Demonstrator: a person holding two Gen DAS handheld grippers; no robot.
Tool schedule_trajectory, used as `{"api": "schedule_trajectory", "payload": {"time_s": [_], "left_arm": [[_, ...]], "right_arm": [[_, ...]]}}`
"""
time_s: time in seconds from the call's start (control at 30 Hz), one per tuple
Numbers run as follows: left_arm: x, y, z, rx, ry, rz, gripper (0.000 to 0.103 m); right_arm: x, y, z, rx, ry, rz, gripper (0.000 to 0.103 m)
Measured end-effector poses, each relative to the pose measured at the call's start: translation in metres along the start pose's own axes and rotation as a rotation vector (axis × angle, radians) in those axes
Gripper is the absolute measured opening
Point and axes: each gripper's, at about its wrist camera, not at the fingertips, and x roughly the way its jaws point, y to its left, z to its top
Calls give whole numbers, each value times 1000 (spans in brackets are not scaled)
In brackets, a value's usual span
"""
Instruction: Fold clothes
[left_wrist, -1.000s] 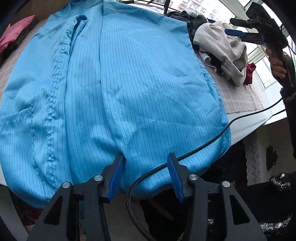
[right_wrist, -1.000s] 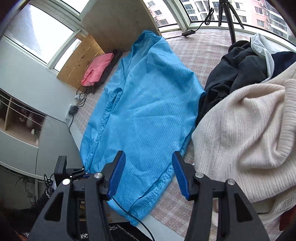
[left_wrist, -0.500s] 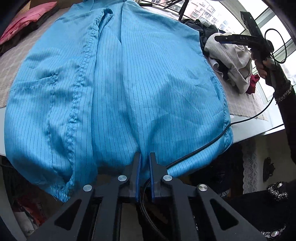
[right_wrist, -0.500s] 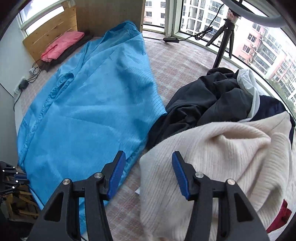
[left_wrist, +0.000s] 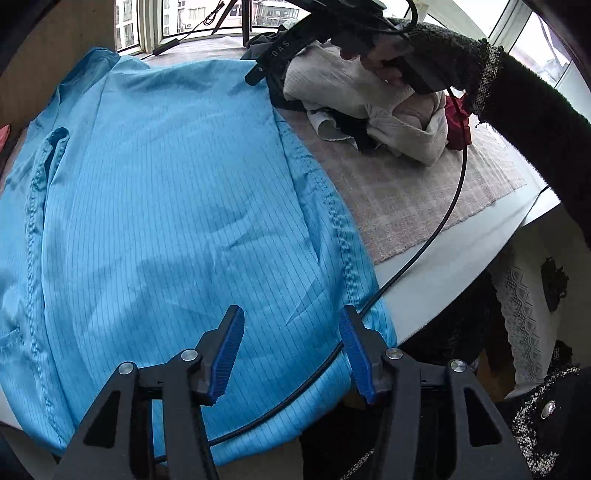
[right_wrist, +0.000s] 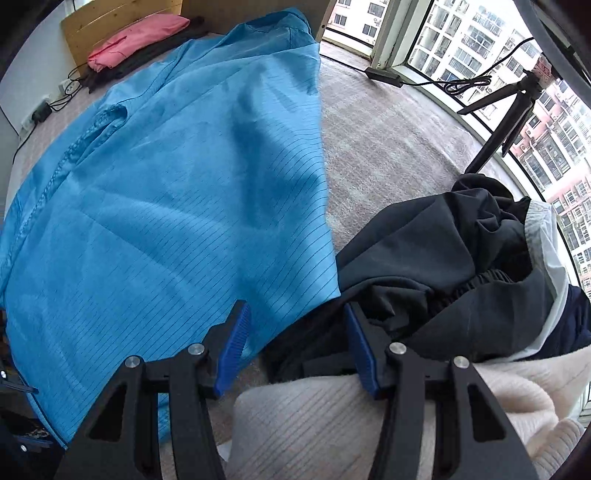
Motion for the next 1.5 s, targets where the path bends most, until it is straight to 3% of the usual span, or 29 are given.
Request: {"api": "schedule_trajectory", "payload": {"time_s": [0.07, 0.23, 0.27, 0.3, 0.33, 0.53, 0.8, 1.0, 1.07, 1.2, 1.3, 1.33, 1.5], "left_arm": [[14, -1, 8, 23, 25, 44, 51], [24, 3, 17, 22, 26, 11, 47], [23, 4, 18, 23, 21, 2, 39], [23, 5, 18, 25, 17, -7, 17], [23, 8, 17, 10, 21, -20, 3], [-1, 31, 9, -95, -2, -79, 2], [-21, 20, -6, -135, -26, -151, 2], [-14, 24, -7, -167, -28, -134, 2], [-12, 27, -6, -169, -32, -124, 2], [6, 16, -8, -176, 64, -182, 12], [-13, 13, -27, -203, 23, -240, 29], [-22, 13, -37, -217, 14, -248, 29], [-70, 46, -119, -292, 48, -158, 34]], "right_arm": [[-3, -6, 0, 27, -10, 41, 51], [-12, -18, -1, 78, -22, 98, 51], [-14, -20, -1, 81, -27, 104, 51], [-16, -23, -2, 84, -32, 109, 51], [-19, -25, -2, 87, -37, 114, 51], [-28, -35, -2, 68, -54, 132, 51], [-12, -11, -8, -122, -6, 152, 51], [12, 10, 4, -200, -28, -34, 51], [24, 4, 9, -200, -2, -84, 43], [27, -37, 20, 11, 41, 25, 40], [10, -53, 21, 105, 16, 117, 42], [5, -55, 19, 128, 23, 155, 42], [-64, -41, -17, 198, -68, 364, 42]]}}
